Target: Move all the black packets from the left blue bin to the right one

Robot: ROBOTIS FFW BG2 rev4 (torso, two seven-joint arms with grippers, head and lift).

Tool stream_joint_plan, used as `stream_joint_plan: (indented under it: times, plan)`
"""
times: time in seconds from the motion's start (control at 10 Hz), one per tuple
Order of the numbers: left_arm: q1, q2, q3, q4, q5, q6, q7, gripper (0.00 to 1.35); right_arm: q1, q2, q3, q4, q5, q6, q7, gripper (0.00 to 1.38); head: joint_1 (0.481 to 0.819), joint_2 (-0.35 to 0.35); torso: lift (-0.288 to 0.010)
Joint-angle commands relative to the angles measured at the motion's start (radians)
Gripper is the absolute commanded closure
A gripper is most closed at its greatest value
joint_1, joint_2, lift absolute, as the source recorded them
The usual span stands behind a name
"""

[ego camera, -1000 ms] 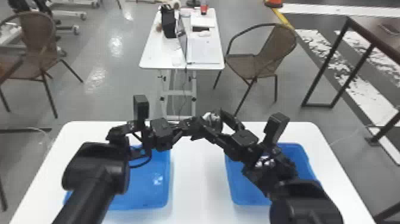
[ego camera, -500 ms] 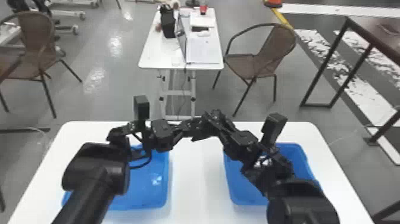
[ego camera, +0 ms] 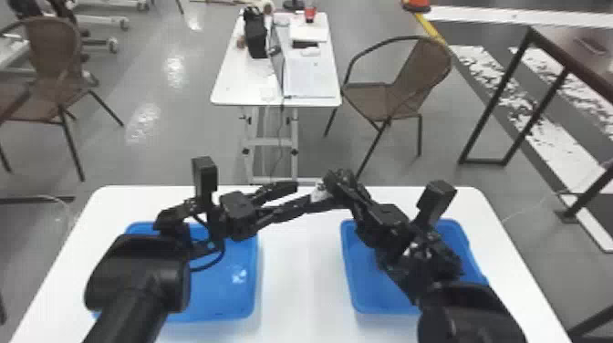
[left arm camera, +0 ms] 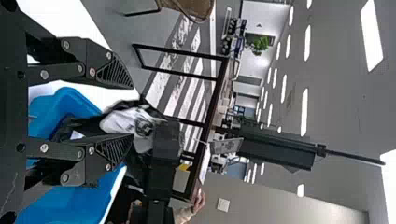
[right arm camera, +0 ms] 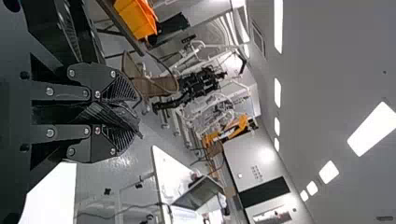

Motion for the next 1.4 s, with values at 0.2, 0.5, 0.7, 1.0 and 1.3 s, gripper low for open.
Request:
stream_joint_plan:
  times: [0.2, 0.5, 0.7, 1.0, 1.3]
  plan:
    - [0.184, 0.048, 0.147, -0.202, 0.024, 0.055, 0.057, 0.05, 0.005, -0.029, -0.197, 0.076, 0.059, -0.002, 0.001, 1.28, 0.695, -0.100, 0.000]
    - [0.309, 0.046, 0.279, -0.357, 0.058, 0.083, 0.100, 0.00, 0.034, -0.072, -0.309, 0.234, 0.024, 0.000, 0.010, 1.28, 0.695, -0.123, 0.000]
    - [0.344, 0.049, 0.306, -0.391, 0.057, 0.086, 0.100, 0.08, 0.037, -0.089, -0.321, 0.291, -0.010, 0.009, 0.030, 1.28, 0.695, -0.129, 0.000]
    - [0.349, 0.029, 0.326, -0.391, 0.041, 0.079, 0.100, 0.21, 0.029, -0.086, -0.320, 0.380, -0.063, 0.033, 0.049, 1.21, 0.695, -0.124, 0.000]
    - [0.353, 0.031, 0.381, -0.416, -0.063, 0.130, 0.088, 0.22, 0.043, -0.078, -0.338, 0.331, -0.065, -0.008, 0.010, 0.01, 0.695, -0.116, 0.000]
